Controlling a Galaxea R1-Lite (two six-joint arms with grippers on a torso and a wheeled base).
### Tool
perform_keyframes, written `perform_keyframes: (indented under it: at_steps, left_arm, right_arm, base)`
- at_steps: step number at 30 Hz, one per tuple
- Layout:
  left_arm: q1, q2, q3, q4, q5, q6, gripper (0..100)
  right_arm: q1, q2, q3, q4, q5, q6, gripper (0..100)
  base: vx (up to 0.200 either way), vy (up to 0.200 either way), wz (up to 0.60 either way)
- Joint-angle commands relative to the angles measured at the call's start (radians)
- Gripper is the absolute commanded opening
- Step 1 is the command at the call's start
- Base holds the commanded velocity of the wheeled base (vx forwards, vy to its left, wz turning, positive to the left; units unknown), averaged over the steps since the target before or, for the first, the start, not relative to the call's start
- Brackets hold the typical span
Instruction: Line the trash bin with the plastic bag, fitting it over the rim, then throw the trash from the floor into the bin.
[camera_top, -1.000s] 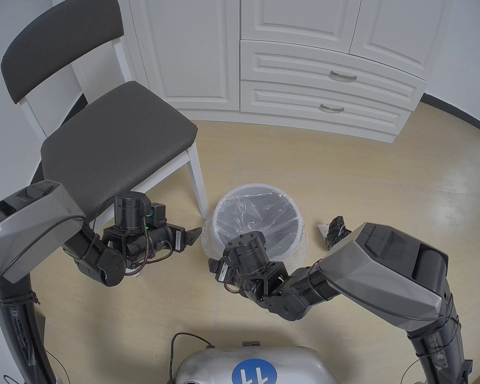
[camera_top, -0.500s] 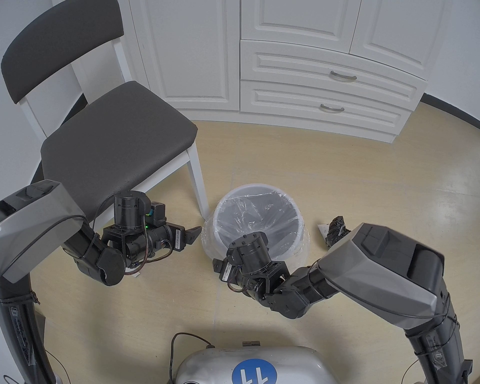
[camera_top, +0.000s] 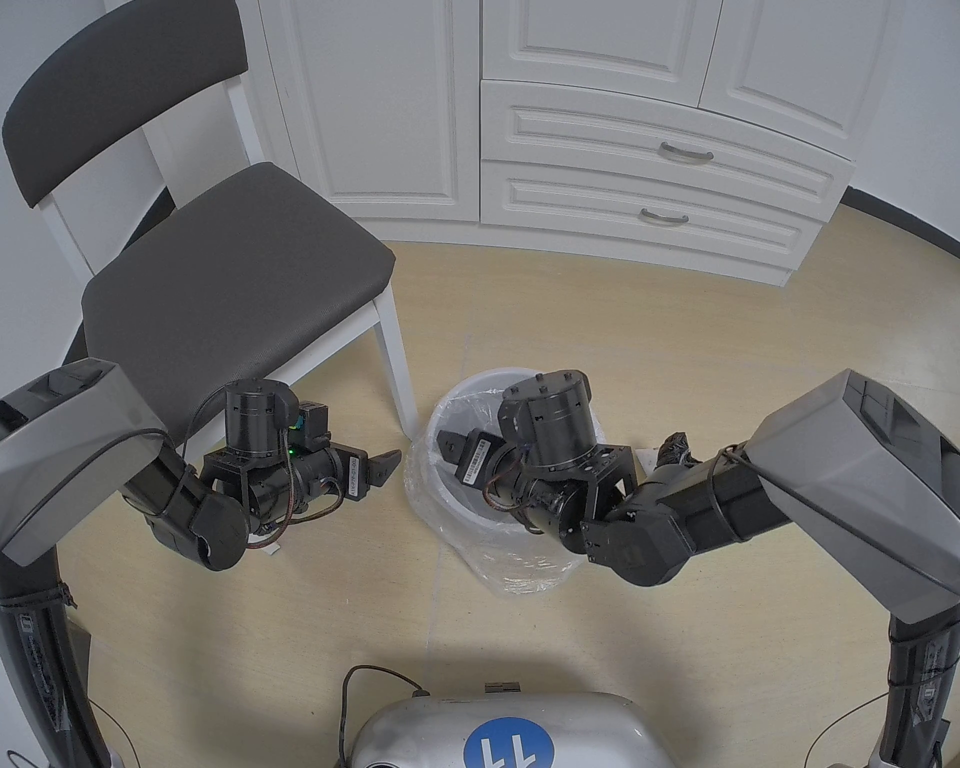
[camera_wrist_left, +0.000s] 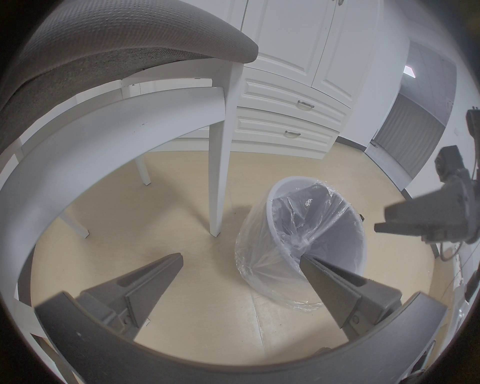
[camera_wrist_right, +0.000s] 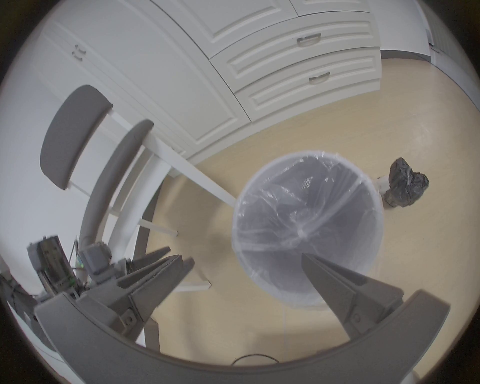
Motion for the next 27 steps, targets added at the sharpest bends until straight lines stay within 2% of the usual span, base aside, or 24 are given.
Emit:
perform_keyframes:
  at_steps: [1,12,15,16,18,27]
  left_arm:
    - [0.000,0.000,-0.001,0.000,0.000,0.001,100]
    - [0.000,0.003,-0.004,-0.001,0.000,0.000,100]
    - [-0.001,0.006,-0.007,-0.001,0.000,0.000,100]
    - [-0.003,0.008,-0.006,-0.001,0.000,0.000,100]
    - [-0.005,0.009,-0.006,-0.001,0.000,0.001,100]
    - [-0.009,0.023,-0.007,-0.003,0.000,0.001,100]
  right_arm:
    - [-0.032,0.079,-0.071,0.003,-0.001,0.002,100]
    - [-0.092,0.243,-0.247,0.004,-0.001,0.015,100]
    - [-0.098,0.266,-0.285,-0.005,-0.001,0.043,100]
    - [-0.100,0.297,-0.330,-0.008,-0.002,0.106,100]
    - [-0.097,0.331,-0.357,-0.008,-0.009,0.135,100]
    - [-0.094,0.429,-0.440,-0.049,-0.015,0.175,100]
  base:
    - [0.000,0.000,0.00]
    - [0.000,0.000,0.00]
    - [0.000,0.000,0.00]
    - [0.000,0.000,0.00]
    - [0.000,0.000,0.00]
    - [0.000,0.000,0.00]
